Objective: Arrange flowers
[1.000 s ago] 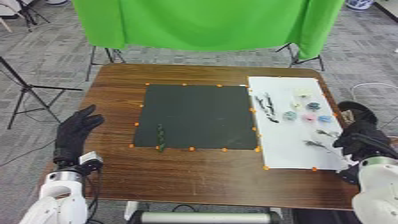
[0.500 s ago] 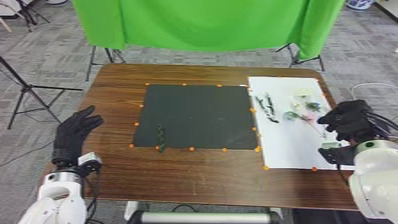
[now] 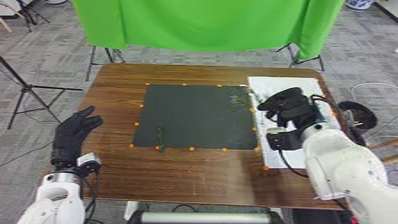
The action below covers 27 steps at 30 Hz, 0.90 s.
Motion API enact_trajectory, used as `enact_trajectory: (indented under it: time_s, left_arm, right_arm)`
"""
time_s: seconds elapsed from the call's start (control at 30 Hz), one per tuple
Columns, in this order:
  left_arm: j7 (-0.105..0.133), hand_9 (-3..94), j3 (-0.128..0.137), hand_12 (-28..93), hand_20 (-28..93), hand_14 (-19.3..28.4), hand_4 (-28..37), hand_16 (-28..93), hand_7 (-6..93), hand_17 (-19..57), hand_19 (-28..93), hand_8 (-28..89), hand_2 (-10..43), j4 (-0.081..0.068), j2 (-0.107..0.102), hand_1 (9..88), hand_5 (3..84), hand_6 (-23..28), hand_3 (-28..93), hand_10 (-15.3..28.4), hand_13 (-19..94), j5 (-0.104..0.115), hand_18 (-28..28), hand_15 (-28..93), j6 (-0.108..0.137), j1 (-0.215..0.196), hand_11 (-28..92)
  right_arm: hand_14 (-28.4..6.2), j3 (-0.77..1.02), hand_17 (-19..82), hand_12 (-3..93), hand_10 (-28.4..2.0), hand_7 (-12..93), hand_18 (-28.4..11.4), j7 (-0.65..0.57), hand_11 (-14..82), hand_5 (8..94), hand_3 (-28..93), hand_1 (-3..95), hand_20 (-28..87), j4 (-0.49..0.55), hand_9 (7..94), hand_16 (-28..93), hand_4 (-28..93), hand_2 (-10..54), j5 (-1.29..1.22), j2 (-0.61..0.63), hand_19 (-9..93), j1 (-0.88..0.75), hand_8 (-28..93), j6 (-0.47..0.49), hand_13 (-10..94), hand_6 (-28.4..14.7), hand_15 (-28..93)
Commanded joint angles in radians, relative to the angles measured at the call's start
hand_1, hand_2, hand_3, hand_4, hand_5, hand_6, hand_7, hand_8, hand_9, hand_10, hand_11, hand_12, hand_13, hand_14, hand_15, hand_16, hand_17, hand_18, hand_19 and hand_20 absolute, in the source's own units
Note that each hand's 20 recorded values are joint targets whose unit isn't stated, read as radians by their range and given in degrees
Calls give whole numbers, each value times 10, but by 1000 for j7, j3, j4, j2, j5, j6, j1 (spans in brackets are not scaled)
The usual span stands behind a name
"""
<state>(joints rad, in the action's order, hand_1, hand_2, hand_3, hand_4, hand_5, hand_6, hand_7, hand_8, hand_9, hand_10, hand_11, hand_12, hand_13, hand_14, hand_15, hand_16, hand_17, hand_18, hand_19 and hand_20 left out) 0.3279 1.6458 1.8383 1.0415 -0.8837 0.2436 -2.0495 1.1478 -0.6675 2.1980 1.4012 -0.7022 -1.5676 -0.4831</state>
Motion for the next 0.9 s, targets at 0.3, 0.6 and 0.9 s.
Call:
enact_trajectory:
  time_s: [0.3,0.6,0.9]
  left_arm:
    - [-27,525,6,120,187,163,-283,-27,134,116,48,-78,111,12,-7,200,499,19,720,138,427,-5,108,232,-8,-28,199]
    - [-32,524,-6,121,187,164,-283,-27,134,114,48,-77,111,9,-10,201,499,20,720,138,427,-4,109,232,-13,-19,199]
    - [-41,523,-30,121,186,163,-283,-27,134,114,48,-77,110,-3,-14,202,499,20,720,138,427,-10,109,231,-29,2,198]
  right_arm:
    - [-3,-387,752,175,-100,249,-64,-27,350,817,610,611,313,-136,937,162,-150,-95,-119,-169,840,279,90,-144,937,-47,578]
    - [-7,-525,752,177,-102,250,-65,-43,336,816,606,614,317,-235,937,163,-152,-95,-175,-246,822,378,85,-210,937,-47,566]
    - [-10,-590,751,172,-106,250,-66,-26,325,815,605,614,328,-303,937,166,-151,-95,-211,-323,815,438,80,-275,937,-48,558]
